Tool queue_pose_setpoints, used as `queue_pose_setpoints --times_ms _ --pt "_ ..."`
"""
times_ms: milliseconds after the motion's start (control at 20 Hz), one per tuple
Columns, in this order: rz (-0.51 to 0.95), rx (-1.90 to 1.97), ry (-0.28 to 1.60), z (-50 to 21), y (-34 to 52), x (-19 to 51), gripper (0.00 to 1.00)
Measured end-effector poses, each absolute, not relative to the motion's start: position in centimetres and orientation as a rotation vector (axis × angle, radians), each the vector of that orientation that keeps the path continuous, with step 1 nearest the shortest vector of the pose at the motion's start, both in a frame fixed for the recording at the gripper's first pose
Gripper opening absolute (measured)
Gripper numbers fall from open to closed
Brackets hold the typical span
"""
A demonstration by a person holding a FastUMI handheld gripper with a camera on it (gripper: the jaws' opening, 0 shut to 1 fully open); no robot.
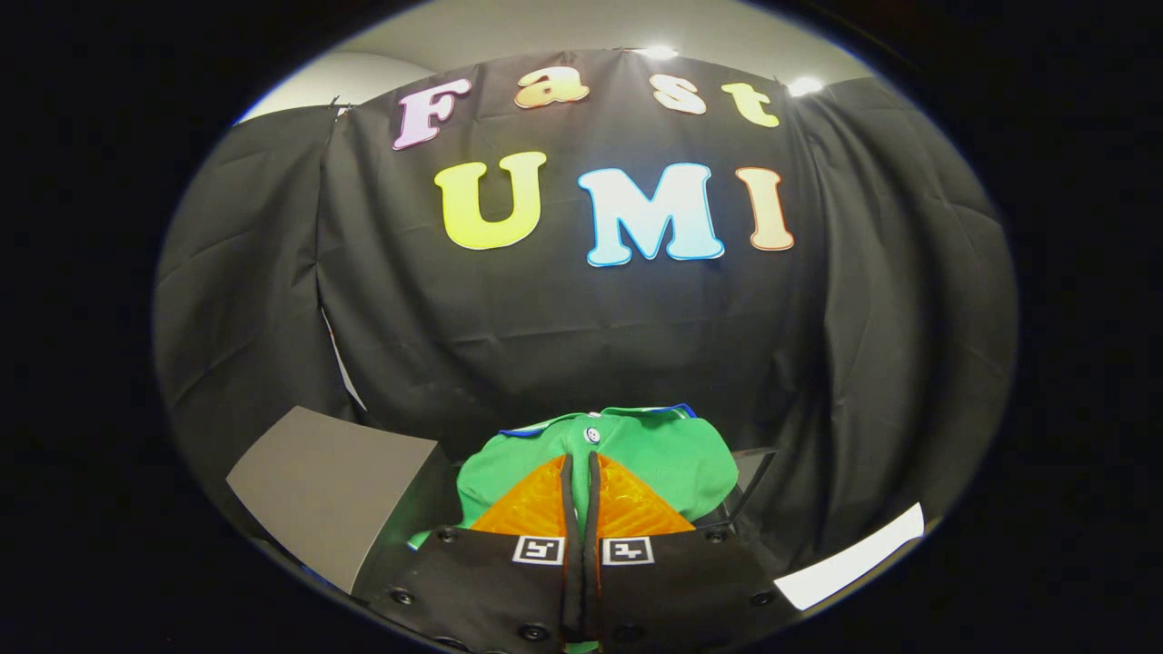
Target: Put the clothes into the washing machine and then close the washing machine lid.
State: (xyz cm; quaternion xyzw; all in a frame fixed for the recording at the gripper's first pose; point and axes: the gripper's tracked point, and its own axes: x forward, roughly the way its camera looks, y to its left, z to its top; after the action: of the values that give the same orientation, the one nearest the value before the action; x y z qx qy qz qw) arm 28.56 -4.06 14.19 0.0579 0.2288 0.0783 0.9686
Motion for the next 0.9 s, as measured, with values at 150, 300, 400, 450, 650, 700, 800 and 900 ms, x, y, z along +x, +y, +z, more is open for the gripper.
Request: queue_pose_setpoints --times_ms 150,300,400,450,650,700,800,900 --pt "0.143 0.114 0.473 13.4 -5.1 28.1 0.01" --pt "0.129 0.101 0.465 12.7 -6.5 27.3 0.01" --pt "0.121 0.097 0.470 11.4 -6.9 26.8 0.01" --pt "0.119 0.098 0.478 10.7 -7.0 26.5 0.01" --pt "0.118 0.097 0.539 7.4 -7.3 25.4 0.01" --pt "0.117 0.096 0.554 6.5 -7.4 25.2 0.01" --pt "0.118 0.088 0.591 4.7 -7.2 24.9 0.01" --pt "0.117 0.080 0.628 2.9 -7.3 24.6 0.01"
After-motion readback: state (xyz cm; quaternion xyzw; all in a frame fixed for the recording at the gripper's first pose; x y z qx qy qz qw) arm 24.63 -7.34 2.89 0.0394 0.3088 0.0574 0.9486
